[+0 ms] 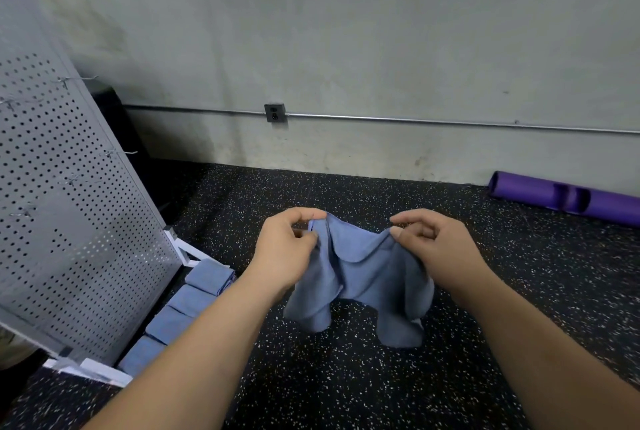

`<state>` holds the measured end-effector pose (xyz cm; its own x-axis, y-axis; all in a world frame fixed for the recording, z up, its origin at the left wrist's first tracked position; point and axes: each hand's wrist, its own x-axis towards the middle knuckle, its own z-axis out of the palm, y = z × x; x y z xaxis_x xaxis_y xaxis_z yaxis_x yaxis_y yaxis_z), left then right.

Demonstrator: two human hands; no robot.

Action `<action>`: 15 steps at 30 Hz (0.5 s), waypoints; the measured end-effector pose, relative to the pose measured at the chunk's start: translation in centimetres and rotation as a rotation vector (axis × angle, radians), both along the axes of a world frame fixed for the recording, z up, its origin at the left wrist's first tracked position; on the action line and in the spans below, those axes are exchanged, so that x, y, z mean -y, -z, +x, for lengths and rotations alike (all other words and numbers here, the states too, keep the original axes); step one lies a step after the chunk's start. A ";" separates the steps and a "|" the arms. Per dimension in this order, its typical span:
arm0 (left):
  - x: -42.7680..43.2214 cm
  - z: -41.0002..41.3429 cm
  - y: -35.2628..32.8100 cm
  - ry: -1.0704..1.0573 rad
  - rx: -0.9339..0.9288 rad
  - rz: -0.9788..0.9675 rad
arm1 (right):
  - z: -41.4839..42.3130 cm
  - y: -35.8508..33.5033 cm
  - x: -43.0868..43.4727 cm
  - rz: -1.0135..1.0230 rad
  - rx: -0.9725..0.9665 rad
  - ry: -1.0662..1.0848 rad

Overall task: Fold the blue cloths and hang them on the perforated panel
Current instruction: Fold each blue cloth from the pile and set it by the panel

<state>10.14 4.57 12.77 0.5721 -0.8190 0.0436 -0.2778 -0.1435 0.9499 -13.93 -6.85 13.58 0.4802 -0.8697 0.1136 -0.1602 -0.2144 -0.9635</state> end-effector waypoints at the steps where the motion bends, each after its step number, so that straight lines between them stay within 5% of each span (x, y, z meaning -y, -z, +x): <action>1: 0.0 -0.3 -0.1 0.014 -0.034 -0.006 | 0.2 0.1 -0.2 -0.014 -0.009 -0.014; 15: 0.3 -2.7 -0.6 0.159 -0.316 -0.109 | 2.8 1.9 -3.9 -0.221 -0.318 -0.096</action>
